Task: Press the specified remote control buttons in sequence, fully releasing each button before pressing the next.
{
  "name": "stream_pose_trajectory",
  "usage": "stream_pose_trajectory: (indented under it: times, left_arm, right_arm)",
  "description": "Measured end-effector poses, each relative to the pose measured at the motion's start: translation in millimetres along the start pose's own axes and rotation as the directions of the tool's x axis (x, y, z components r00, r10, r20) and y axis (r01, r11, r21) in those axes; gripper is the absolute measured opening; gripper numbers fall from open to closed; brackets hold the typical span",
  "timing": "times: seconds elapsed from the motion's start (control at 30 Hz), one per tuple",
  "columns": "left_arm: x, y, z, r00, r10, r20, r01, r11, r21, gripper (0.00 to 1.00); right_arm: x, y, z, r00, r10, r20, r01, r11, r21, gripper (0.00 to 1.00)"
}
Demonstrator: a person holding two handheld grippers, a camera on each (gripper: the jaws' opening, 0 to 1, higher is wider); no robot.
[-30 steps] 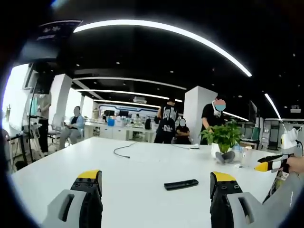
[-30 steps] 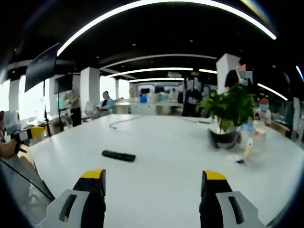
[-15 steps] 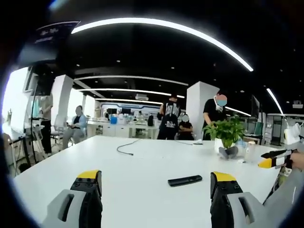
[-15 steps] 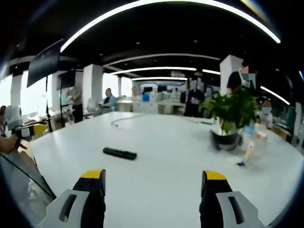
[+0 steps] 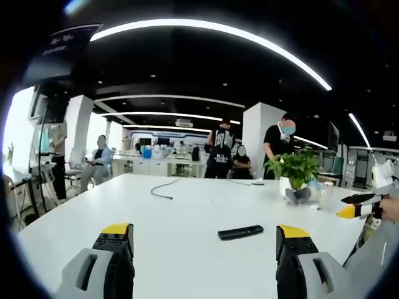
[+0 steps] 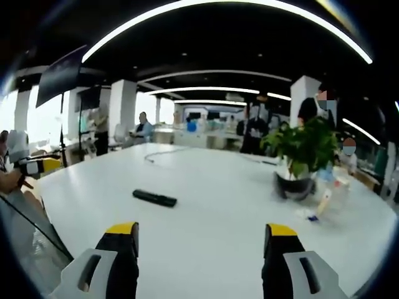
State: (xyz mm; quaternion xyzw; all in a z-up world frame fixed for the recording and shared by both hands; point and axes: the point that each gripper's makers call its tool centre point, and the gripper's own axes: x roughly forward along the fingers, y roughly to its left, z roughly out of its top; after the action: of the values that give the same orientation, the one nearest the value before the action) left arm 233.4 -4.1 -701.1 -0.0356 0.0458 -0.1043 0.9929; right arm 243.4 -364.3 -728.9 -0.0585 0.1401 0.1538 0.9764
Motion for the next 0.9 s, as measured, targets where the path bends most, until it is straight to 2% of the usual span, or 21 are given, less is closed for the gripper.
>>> stream_pose_trajectory:
  times: [0.63, 0.73, 0.9]
  left_arm:
    - [1, -5.1, -4.8, 0.999, -0.028, -0.027, 0.028, 1.000, 0.008, 0.97]
    - [4, -5.3, -12.6, 0.997, -0.030, -0.069, 0.030, 1.000, 0.003, 0.96]
    - [5, -11.7, -17.9, 0.994, -0.060, -0.096, 0.062, 0.998, 0.015, 0.96]
  right_arm:
    - [-1, -4, 3.7, 1.000, -0.012, 0.022, 0.012, 1.000, 0.011, 0.79]
    - [-1, -1, 5.6, 1.000, -0.001, 0.029, 0.001, 1.000, 0.008, 0.80]
    - [-3, 2, 11.0, 0.998, 0.012, 0.058, -0.013, 1.000, 0.003, 0.79]
